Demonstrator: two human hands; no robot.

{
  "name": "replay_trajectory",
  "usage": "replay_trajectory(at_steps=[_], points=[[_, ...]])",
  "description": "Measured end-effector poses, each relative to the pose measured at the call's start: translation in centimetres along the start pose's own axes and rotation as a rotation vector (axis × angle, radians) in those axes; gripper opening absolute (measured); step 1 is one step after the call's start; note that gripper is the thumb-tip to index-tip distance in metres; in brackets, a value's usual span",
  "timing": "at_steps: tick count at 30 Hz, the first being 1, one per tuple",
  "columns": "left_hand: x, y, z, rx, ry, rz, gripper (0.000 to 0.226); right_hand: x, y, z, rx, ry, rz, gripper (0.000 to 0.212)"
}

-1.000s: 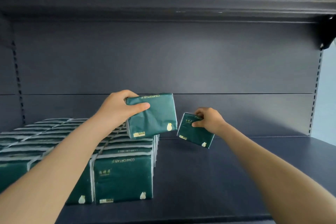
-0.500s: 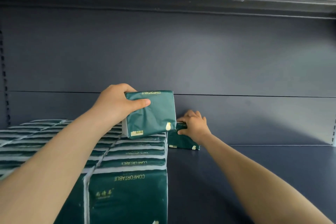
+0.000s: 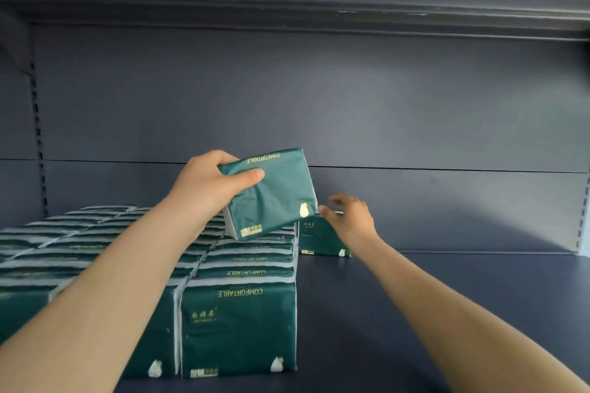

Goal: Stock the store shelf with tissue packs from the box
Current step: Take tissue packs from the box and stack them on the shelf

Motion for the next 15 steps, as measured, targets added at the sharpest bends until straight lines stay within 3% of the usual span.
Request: replay_trajectory(at_steps=[8,15], points=[[0.8,-2.0,-5.4,-0.077,0.027,-0.203,0.02,-4.1,2.0,-13.1,0.405,-0.025,1.002,0.019],[4.5,-2.0,-11.1,-0.215,-0.003,-0.536,0.021,-3.9,8.2,-21.5,0.453,0.068,1.467,0.028]])
Point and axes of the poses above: each hand's wrist, its own z-axis towards the middle knuckle, its own x-axis out of the palm, y = z × x, the point moved 9 cm from there along z, towards the middle knuckle, and after that the axes turned 2 degrees about -x, right-handed, at the moved point
